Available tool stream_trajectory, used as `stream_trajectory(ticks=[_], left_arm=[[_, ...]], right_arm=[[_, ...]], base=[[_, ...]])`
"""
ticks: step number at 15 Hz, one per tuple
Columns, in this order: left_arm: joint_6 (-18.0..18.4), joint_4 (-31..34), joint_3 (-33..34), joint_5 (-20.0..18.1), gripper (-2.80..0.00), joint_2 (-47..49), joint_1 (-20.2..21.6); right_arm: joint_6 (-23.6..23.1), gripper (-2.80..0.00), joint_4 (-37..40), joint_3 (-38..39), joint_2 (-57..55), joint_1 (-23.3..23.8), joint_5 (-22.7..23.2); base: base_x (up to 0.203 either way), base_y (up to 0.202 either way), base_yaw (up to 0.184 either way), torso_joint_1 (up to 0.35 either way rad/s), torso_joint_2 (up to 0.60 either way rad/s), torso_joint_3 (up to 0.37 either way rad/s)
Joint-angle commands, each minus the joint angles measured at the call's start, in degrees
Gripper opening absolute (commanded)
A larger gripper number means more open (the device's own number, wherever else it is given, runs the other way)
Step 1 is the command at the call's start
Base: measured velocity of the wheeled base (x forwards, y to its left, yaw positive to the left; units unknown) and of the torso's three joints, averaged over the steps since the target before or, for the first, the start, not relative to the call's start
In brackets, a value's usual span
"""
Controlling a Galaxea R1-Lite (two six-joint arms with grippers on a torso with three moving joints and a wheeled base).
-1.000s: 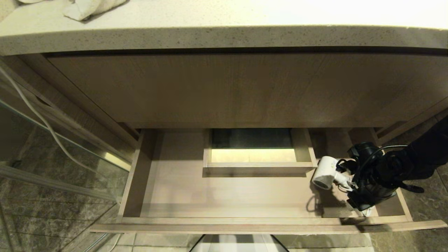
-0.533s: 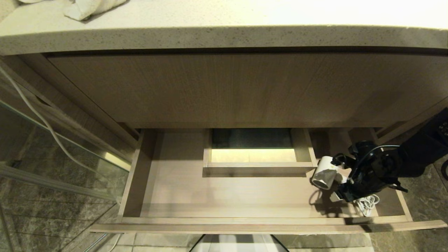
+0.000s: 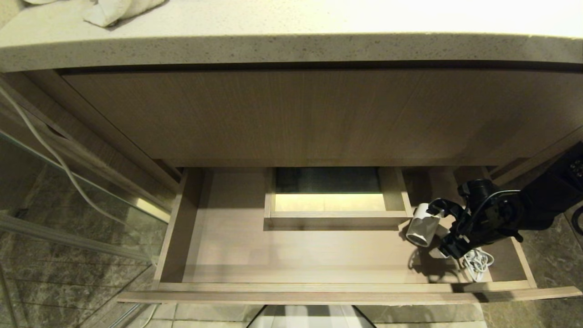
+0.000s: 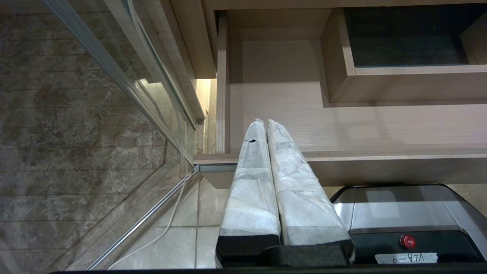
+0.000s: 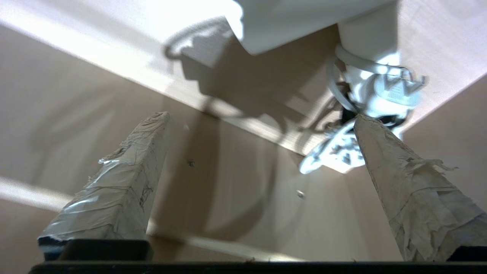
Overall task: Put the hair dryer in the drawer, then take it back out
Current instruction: Take the hairdryer out
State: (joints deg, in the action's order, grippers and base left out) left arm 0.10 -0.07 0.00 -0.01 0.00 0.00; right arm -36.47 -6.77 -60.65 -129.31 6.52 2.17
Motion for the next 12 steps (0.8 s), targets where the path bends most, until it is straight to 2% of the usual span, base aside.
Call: stream_trajectory(ticks=[1, 5, 7, 10, 12], left_arm=[[0.0, 0.0, 0.0, 0.0, -2.8, 0.0, 0.0], [0.0, 0.0, 0.0, 0.0, -2.8, -0.1, 0.0], [0.0, 0.0, 0.0, 0.0, -2.8, -0.1, 0.0], [0.0, 0.0, 0.0, 0.0, -2.8, -0.1, 0.0], [0.0, 0.0, 0.0, 0.0, -2.8, -0.1, 0.0]], right_arm=[[-2.7, 0.0, -0.2, 1.6, 2.4, 0.1, 0.0], [-7.7, 0.0, 1.9, 2.9, 4.0, -0.6, -0.3], [-10.8, 0.0, 0.3, 2.5, 3.4, -0.5, -0.8], [-15.3, 0.0, -1.9, 0.0, 0.9, 0.0, -4.2], [-15.8, 0.0, -3.4, -1.3, -1.2, 0.1, -5.5]], base=[[0.0, 0.0, 0.0, 0.0, 0.0, 0.0], [0.0, 0.0, 0.0, 0.0, 0.0, 0.0], [0.0, 0.0, 0.0, 0.0, 0.0, 0.0], [0.0, 0.0, 0.0, 0.0, 0.0, 0.0], [0.0, 0.0, 0.0, 0.0, 0.0, 0.0]])
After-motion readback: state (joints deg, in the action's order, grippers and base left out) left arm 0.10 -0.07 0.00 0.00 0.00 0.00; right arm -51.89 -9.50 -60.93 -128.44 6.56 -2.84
